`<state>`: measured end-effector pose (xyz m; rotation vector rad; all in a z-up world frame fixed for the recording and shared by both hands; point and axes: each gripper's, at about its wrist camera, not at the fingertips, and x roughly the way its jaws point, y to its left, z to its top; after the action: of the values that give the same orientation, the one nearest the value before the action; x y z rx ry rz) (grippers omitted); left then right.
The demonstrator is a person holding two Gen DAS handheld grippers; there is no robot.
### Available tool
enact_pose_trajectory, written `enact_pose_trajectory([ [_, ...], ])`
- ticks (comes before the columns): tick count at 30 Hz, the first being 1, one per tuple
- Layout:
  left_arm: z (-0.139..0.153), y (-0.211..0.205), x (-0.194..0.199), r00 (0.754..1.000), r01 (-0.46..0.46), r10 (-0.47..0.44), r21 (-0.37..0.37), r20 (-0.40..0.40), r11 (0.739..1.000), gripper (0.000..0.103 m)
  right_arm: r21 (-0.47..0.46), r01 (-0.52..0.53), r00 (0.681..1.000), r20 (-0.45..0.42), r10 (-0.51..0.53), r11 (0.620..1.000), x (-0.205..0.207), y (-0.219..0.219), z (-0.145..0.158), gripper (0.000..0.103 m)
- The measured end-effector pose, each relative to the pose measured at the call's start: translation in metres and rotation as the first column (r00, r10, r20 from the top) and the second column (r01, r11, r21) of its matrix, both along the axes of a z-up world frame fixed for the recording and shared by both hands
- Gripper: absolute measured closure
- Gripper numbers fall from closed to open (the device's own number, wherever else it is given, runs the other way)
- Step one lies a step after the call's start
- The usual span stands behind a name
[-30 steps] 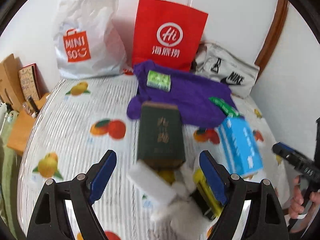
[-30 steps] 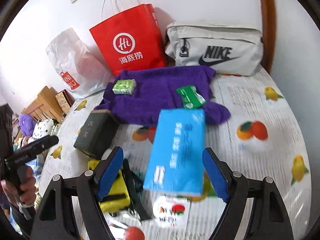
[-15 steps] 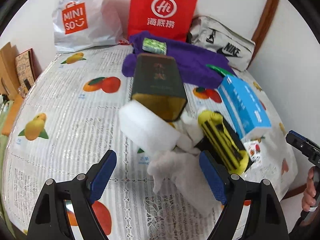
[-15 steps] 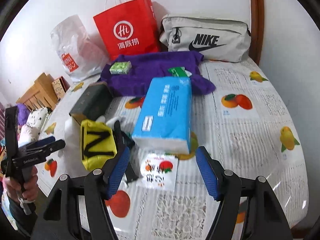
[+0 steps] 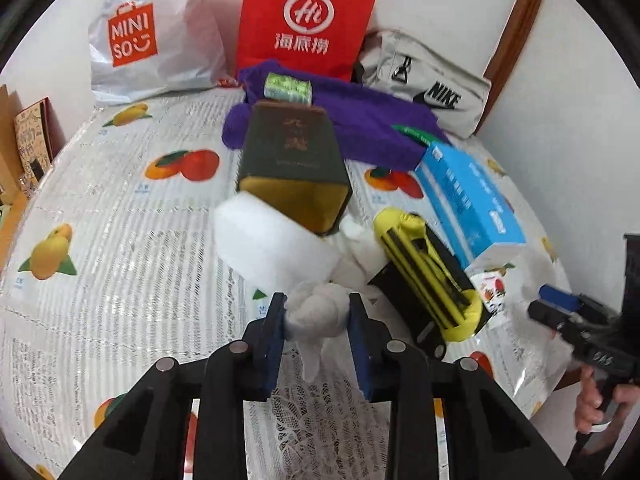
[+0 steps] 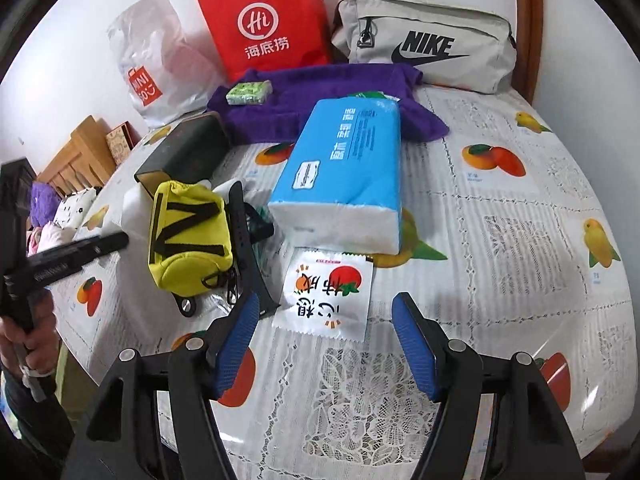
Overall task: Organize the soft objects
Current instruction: 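Grasp the white fruit-print snack packet with the right tool while the left tool holds the white cloth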
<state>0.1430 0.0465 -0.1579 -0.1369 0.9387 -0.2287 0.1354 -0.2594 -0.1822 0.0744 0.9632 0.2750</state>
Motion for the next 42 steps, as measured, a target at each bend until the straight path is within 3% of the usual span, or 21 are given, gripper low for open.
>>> enact_pose_trajectory([
  [10,-0.001,0.013,-0.008,0.999,-0.036,0.036,0.025,0.001,0.999,0.075,0.004,0.003,0.998,-0.056,-0.003,1.0,0.013,0.007,-0.027,0.034],
  [16,-0.006,0.02,-0.008,0.999,-0.042,0.041,-0.019,-0.021,0.999,0.075,0.009,0.077,0.996,-0.046,-0.076,0.997,0.026,0.003,-0.034,0.034],
  [20,-0.01,0.02,-0.008,0.999,-0.04,0.039,-0.03,-0.029,0.999,0.075,-0.025,0.073,0.997,-0.039,-0.074,0.997,0.034,0.013,-0.034,0.034],
  [24,-0.012,0.02,-0.007,0.999,-0.033,0.032,-0.042,-0.039,0.999,0.075,-0.165,0.054,0.998,-0.002,-0.055,0.985,0.034,0.037,-0.04,0.034],
  [26,-0.014,0.022,-0.006,0.998,-0.041,0.038,-0.049,-0.049,0.998,0.075,-0.171,0.055,0.999,0.007,-0.054,0.984,0.031,0.041,-0.04,0.034],
  [29,-0.018,0.027,-0.006,0.997,-0.054,0.05,-0.068,-0.064,0.996,0.075,-0.166,0.058,0.998,0.015,-0.056,0.984,0.029,0.039,-0.041,0.037],
  [31,-0.02,0.029,-0.007,0.996,-0.06,0.055,-0.075,-0.072,0.995,0.075,-0.18,0.041,0.999,0.035,-0.035,0.983,0.024,0.037,-0.041,0.049],
  [33,-0.019,0.032,-0.009,0.996,-0.067,0.062,-0.076,-0.07,0.995,0.075,-0.197,-0.002,0.999,0.04,0.011,0.98,0.02,0.033,-0.039,0.055],
  [42,-0.018,0.035,-0.01,0.996,-0.081,0.075,-0.114,-0.054,0.99,0.075,-0.157,0.009,0.998,0.059,0.0,0.988,0.013,0.02,-0.04,0.06],
])
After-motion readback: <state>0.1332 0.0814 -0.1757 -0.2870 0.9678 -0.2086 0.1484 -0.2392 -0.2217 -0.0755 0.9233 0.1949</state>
